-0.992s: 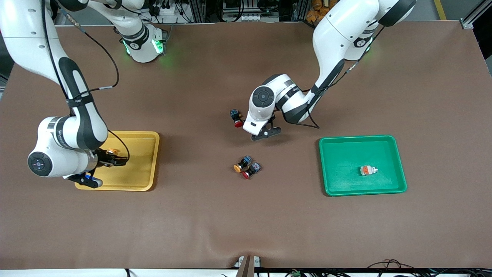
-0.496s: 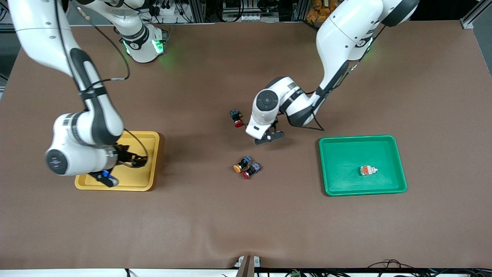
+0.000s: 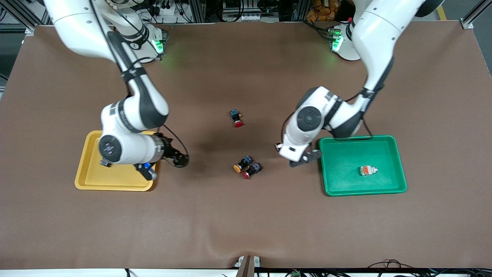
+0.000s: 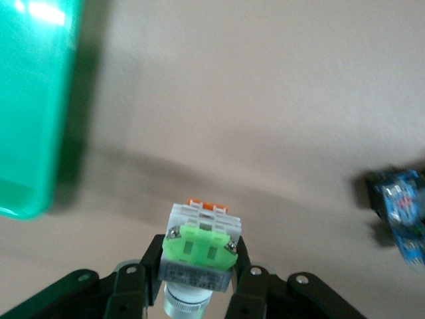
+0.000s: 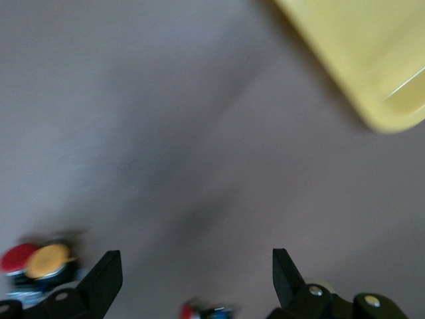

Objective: Place green and yellow buttons in trays
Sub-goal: 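Carry the green button to the green tray while the right gripper reaches buttons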

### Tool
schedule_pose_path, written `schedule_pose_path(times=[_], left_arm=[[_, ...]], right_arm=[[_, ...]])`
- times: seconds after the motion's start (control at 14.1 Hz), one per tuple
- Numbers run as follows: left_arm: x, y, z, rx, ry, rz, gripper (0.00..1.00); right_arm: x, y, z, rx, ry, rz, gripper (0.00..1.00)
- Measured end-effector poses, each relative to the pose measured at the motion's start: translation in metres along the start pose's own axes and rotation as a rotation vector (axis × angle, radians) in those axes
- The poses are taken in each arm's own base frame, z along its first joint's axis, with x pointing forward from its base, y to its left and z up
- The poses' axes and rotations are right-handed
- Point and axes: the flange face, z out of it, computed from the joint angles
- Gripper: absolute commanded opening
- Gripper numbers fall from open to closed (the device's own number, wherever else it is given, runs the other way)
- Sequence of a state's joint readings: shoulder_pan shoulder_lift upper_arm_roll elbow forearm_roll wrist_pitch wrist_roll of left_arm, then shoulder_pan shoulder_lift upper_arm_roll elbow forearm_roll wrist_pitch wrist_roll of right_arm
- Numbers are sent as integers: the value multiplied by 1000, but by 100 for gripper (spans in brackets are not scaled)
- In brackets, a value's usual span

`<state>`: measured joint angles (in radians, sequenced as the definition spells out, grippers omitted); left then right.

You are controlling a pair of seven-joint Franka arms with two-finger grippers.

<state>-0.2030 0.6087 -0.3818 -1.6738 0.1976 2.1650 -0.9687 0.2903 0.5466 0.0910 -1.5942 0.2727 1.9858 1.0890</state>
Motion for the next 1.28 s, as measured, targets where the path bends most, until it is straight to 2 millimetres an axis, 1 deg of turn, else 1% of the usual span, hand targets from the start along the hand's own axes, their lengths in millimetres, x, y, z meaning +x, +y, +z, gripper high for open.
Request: schedule_pose_path(times=[0.07, 0.21, 0.28, 0.43, 0.64, 0.85, 1.06, 1.13, 1.2, 1.28], left_arm=[[17, -16, -3, 6, -4, 18, 0], [53, -58, -3, 21, -23, 63, 0], [70, -80, -3, 23, -32, 85, 0], [96, -115, -1, 21, -43, 131, 0], [122, -156, 1, 17, -52, 191, 0], [136, -182, 5, 68, -28, 229, 0], [145, -199, 11, 109, -16, 242, 0], [148, -205, 14, 115, -18, 244, 0], [151, -211, 17, 123, -18, 248, 0], [153, -215, 20, 128, -21, 253, 0]], right_arm=[[-19, -13, 1, 37, 22, 25, 100], [-55, -36, 10, 106, 56, 51, 100], [-66, -44, 17, 138, 67, 66, 100], [-79, -59, 32, 207, 88, 97, 100], [-98, -78, 62, 279, 107, 88, 100], [-109, -88, 92, 330, 124, 70, 100], [-110, -91, 116, 349, 134, 64, 100], [-110, -92, 123, 353, 137, 63, 96], [-110, -92, 129, 360, 141, 61, 88], [-111, -93, 135, 367, 144, 58, 78]])
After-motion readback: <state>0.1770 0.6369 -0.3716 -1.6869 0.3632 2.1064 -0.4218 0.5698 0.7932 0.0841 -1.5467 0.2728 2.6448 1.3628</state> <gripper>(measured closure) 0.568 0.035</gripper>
